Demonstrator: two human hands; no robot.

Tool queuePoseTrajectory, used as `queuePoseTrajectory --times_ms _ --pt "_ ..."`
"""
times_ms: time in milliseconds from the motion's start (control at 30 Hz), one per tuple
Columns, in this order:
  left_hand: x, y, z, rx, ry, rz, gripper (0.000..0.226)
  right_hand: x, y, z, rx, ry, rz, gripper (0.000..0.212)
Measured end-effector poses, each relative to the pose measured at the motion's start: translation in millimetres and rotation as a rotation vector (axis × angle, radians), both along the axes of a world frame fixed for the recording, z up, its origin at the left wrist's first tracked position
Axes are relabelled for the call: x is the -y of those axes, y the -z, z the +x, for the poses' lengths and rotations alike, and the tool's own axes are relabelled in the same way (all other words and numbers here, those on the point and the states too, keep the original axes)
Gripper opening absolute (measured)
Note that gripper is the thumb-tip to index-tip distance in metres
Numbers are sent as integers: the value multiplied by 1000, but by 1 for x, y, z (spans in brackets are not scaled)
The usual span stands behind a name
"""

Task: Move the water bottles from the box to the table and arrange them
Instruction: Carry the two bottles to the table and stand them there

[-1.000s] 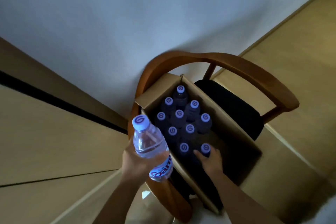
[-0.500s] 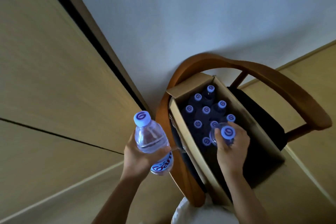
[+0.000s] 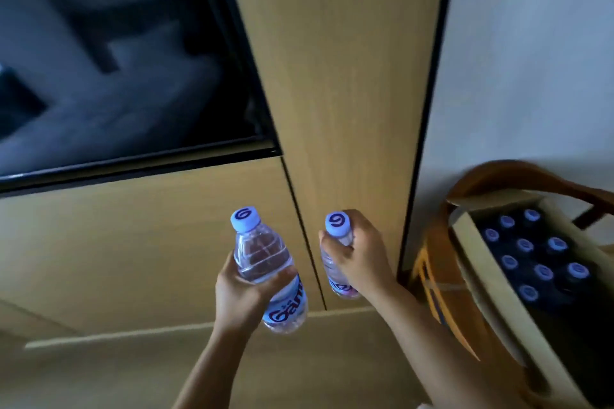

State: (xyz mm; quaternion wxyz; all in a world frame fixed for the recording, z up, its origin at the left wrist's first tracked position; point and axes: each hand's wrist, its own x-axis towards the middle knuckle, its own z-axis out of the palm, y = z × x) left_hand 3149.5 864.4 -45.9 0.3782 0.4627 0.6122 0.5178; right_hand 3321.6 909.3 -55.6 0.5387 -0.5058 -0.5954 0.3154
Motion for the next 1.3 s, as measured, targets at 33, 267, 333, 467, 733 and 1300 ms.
queuePoseTrajectory --times_ms 33,267,333,467,733,1300 --pt "12 -5 -25 10 -65 15 62 2 -4 -27 8 -79 -3 15" --pt "92 -24 -172 72 -510 115 58 24 -19 -189 98 -487 4 24" --pt "108 -26 -201 71 -614 127 56 30 -23 -229 98 -572 16 15" --pt "133 -27 -257 83 -831 152 59 35 -29 -317 131 -794 48 24" --pt "133 -23 -384 5 -1119 182 62 12 -31 -494 154 -1125 113 22" --pt "163 -27 -626 -123 -1587 110 66 29 -40 -810 185 -1544 283 6"
